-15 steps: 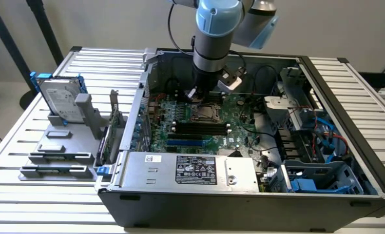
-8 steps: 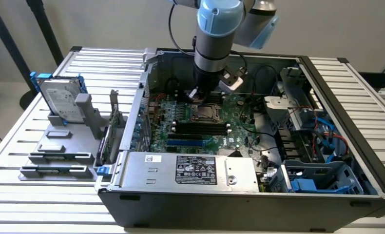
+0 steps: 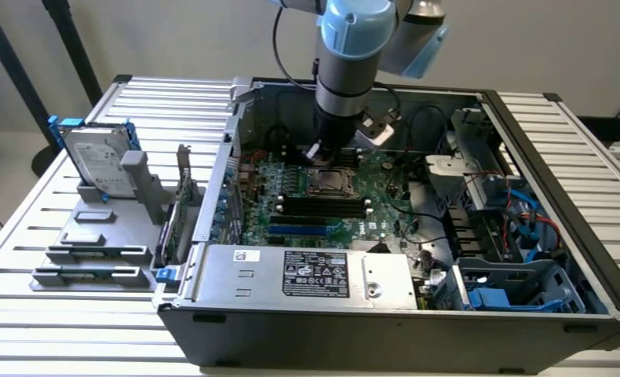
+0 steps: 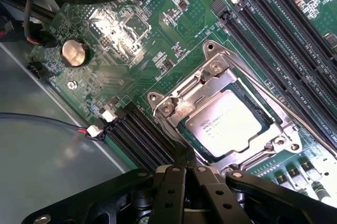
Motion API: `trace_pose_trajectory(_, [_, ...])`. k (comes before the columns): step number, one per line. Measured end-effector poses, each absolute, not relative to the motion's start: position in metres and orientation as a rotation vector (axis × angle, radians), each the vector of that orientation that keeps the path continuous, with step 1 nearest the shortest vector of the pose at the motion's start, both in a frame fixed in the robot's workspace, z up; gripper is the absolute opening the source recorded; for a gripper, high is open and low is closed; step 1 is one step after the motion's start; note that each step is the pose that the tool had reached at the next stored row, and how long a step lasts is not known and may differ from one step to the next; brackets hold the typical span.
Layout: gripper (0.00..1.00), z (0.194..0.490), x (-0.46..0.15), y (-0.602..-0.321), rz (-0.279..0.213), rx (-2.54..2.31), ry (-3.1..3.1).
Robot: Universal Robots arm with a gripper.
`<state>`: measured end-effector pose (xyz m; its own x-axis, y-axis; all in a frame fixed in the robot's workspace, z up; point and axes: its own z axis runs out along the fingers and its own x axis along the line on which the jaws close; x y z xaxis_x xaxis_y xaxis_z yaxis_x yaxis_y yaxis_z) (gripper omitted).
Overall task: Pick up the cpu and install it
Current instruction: 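Install the first cpu locking lever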
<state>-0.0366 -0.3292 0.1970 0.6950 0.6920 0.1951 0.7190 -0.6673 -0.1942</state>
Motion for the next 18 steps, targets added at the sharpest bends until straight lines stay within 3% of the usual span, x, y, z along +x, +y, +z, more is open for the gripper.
trace_pose_trajectory(18, [0.11,0.196,-0.021,-0.329,-0.150,-2.649,-1.133])
